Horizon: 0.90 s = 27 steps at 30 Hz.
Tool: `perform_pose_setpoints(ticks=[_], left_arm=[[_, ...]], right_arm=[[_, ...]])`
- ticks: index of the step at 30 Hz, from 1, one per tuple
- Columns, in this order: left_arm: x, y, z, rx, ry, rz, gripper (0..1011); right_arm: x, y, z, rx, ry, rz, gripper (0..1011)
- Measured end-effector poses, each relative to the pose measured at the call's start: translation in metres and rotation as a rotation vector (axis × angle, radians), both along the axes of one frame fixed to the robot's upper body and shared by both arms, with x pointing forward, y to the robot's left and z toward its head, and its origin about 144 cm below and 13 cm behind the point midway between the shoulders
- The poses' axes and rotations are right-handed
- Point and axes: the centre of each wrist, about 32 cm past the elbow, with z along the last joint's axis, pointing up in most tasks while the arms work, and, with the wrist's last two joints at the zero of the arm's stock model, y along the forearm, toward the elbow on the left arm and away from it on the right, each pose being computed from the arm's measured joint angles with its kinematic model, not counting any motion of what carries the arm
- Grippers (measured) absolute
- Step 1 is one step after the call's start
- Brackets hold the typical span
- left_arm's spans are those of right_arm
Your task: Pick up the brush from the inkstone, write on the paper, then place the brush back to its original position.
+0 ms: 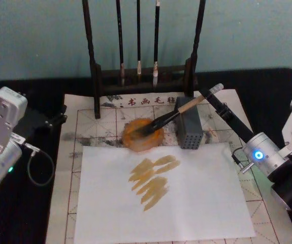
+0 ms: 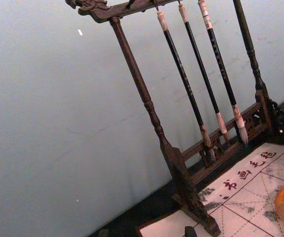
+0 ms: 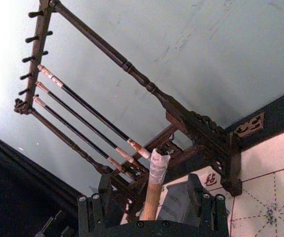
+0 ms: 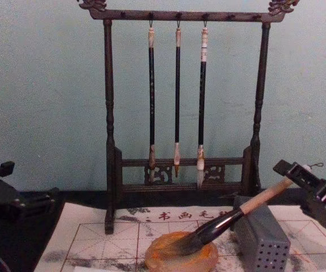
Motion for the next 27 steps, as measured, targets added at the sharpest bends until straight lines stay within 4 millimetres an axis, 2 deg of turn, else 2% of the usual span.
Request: perform_pose_setpoints(ticks=[27], left_arm=[[0.0,0.0,0.0,0.0,0.0,0.0,1001]], right_arm=[[0.0053,0.0032,-0.0031,0.034,-0.002,-0.011,1000]])
